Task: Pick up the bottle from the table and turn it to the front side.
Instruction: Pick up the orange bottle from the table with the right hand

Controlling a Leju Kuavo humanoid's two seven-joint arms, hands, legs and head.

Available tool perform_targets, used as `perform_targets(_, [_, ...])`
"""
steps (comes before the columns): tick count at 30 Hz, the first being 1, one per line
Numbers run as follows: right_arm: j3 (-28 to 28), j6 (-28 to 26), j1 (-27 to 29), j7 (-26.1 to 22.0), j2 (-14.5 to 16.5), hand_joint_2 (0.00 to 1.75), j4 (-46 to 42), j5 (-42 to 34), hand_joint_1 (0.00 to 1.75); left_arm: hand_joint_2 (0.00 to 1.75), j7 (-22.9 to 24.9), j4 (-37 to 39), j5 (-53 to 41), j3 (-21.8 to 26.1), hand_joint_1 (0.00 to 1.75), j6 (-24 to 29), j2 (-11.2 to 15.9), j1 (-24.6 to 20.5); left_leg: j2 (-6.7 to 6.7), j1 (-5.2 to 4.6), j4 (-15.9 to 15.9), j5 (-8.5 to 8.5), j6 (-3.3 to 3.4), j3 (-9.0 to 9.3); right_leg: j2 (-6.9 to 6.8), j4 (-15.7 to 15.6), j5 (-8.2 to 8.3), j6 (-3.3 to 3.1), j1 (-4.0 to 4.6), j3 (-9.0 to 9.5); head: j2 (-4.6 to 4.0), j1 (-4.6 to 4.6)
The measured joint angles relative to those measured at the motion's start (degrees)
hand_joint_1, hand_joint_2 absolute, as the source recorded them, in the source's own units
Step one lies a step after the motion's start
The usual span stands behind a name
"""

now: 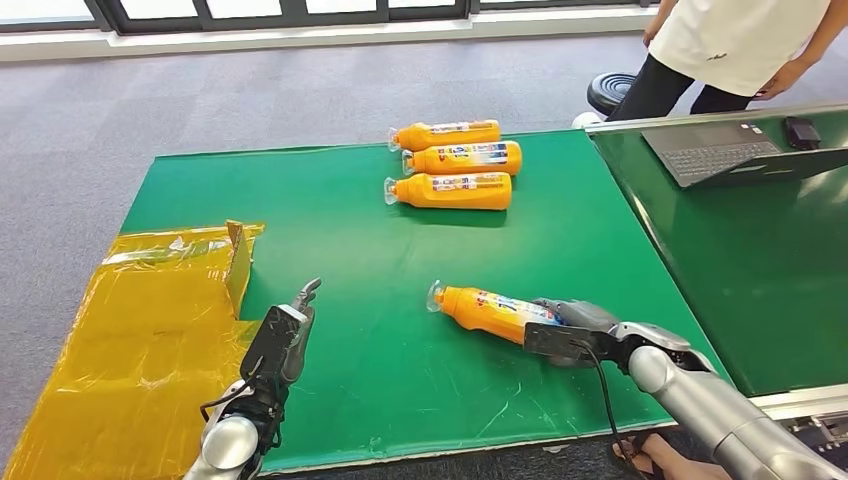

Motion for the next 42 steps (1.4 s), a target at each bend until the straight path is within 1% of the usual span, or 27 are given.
perform_targets(11, [-0.11,0.02,0.08,1.58,0.01,1.75,-0.01,-2.14,1.75,0.00,0.54,-0.75,-0.19,0.00,0.00,0.17,0.00,0.50,-0.01,0.00,0.01,-0.04,0.03,0.62,0.01,0.00,-0.05,0.03,-0.01,0.17,0.00,0.01])
perform_targets(13, [-0.28,-0.63,0.31,1.24,0.04,1.75,-0.03,-2.48,1.75,0.00,0.54,-0.87,-0.22,0.00,0.00,0.29,0.00,0.52,-0.03,0.00,0.01,-0.05,0.04,0.54,-0.01,0.00,-0.06,0.04,-0.01,0.22,0.00,0.01])
perform_targets(14, [-0.54,-1.93,0.63,0.07,0.34,1.75,-0.22,-2.32,1.75,0.00,0.32,-0.99,-0.18,0.01,0.00,0.70,-0.03,0.62,-0.05,0.02,0.01,-0.06,0.05,0.44,-0.05,0.00,-0.08,0.03,0.01,0.27,0.00,0.01])
perform_targets(15, [-1.31,-4.82,1.54,-2.45,1.01,1.75,-0.69,-1.54,1.75,0.00,-0.22,-1.34,-0.02,0.08,0.00,1.54,-0.11,0.91,-0.10,0.06,0.00,-0.09,0.05,0.31,-0.12,0.00,-0.12,0.02,0.05,0.35,0.00,0.02])
perform_targets(16, [-2.55,-9.50,3.17,-6.01,2.03,1.75,-1.54,-0.15,1.75,0.00,-0.99,-1.97,0.23,0.22,0.00,2.66,-0.23,1.44,-0.18,0.11,0.00,-0.12,0.03,0.17,-0.22,0.00,-0.18,0.01,0.08,0.39,0.00,0.03])
perform_targets(18, [-5.77,-22.21,7.82,-13.40,5.26,1.75,-4.40,3.54,1.75,0.00,-2.74,-3.70,0.83,0.58,0.00,4.80,-0.45,2.73,-0.32,0.15,0.00,-0.15,-0.02,-0.02,-0.35,0.01,-0.24,-0.03,0.10,0.27,0.00,0.06])
perform_targets(19, [-7.10,-28.12,10.08,-15.63,7.15,1.75,-6.21,5.16,1.75,0.00,-3.35,-4.50,1.01,0.68,0.00,5.44,-0.54,3.19,-0.37,0.14,0.00,-0.11,-0.06,-0.01,-0.37,0.01,-0.23,-0.05,0.09,0.10,0.00,0.05])
perform_targets(20, [-8.08,-32.66,11.96,-16.86,8.98,1.75,-8.03,6.40,1.75,0.00,-3.77,-5.12,1.13,0.72,0.00,5.88,-0.63,3.46,-0.44,0.14,-0.01,-0.02,-0.10,-0.04,-0.42,0.02,-0.20,-0.08,0.10,-0.07,0.00,0.04])
perform_targets(21, [-8.87,-35.89,13.53,-17.53,10.68,1.75,-9.77,7.44,1.75,0.00,-4.11,-5.62,1.32,0.72,0.00,6.24,-0.76,3.65,-0.59,0.14,-0.03,0.07,-0.15,-0.07,-0.53,0.03,-0.18,-0.12,0.12,-0.21,0.00,0.03])
perform_targets(24, [-10.83,-42.73,17.15,-19.78,15.12,1.75,-13.29,10.06,1.75,0.00,-5.94,-6.96,2.55,0.73,0.00,8.09,-1.08,4.45,-1.02,0.17,-0.06,0.25,-0.25,-0.40,-0.88,0.09,-0.20,-0.20,0.17,-0.51,0.00,0.03])
perform_targets(28, [-12.78,-53.73,20.12,-22.52,21.79,1.75,-16.30,16.24,1.75,0.00,-8.22,-8.90,3.03,0.73,0.00,11.12,-1.60,5.08,-0.99,0.18,-0.09,0.25,-0.28,-0.66,-0.83,0.12,-0.21,-0.22,0.16,-0.83,0.00,0.03])
perform_targets(29, [-13.13,-55.61,20.62,-22.78,23.21,1.75,-16.96,17.27,1.75,0.00,-8.28,-9.28,3.03,0.73,0.00,11.44,-1.77,5.16,-0.99,0.18,-0.09,0.25,-0.28,-0.68,-0.83,0.12,-0.22,-0.22,0.16,-0.85,0.00,0.02])
perform_targets(31, [-13.64,-57.60,21.38,-23.11,25.39,1.75,-18.03,18.37,1.75,0.00,-8.30,-9.85,3.03,0.72,0.00,11.74,-2.02,5.37,-0.99,0.17,-0.09,0.25,-0.28,-0.71,-0.84,0.11,-0.23,-0.23,0.15,-0.87,0.00,0.02])
perform_targets(35, [-15.08,-61.52,23.31,-25.26,28.22,1.75,-20.50,23.11,1.75,0.00,-8.15,-10.55,3.09,0.59,0.00,11.89,-2.53,5.66,-0.99,0.17,-0.09,0.26,-0.27,-0.76,-0.84,0.11,-0.21,-0.21,0.08,-0.91,0.00,0.03])
perform_targets(38, [-15.54,-62.59,24.49,-25.18,29.66,1.75,-22.62,24.90,1.75,0.00,-7.46,-10.91,3.26,0.26,0.00,11.76,-3.00,5.66,-0.97,0.16,-0.08,0.26,-0.27,-0.76,-0.82,0.11,-0.20,-0.20,0.04,-0.94,0.00,0.02])
perform_targets(42, [-15.69,-62.69,25.16,-24.61,30.36,1.75,-23.91,25.04,1.75,0.00,-6.93,-11.02,3.49,0.07,0.00,11.60,-3.33,5.65,-0.96,0.15,-0.08,0.26,-0.27,-0.76,-0.80,0.11,-0.19,-0.20,0.02,-0.95,0.00,0.02])
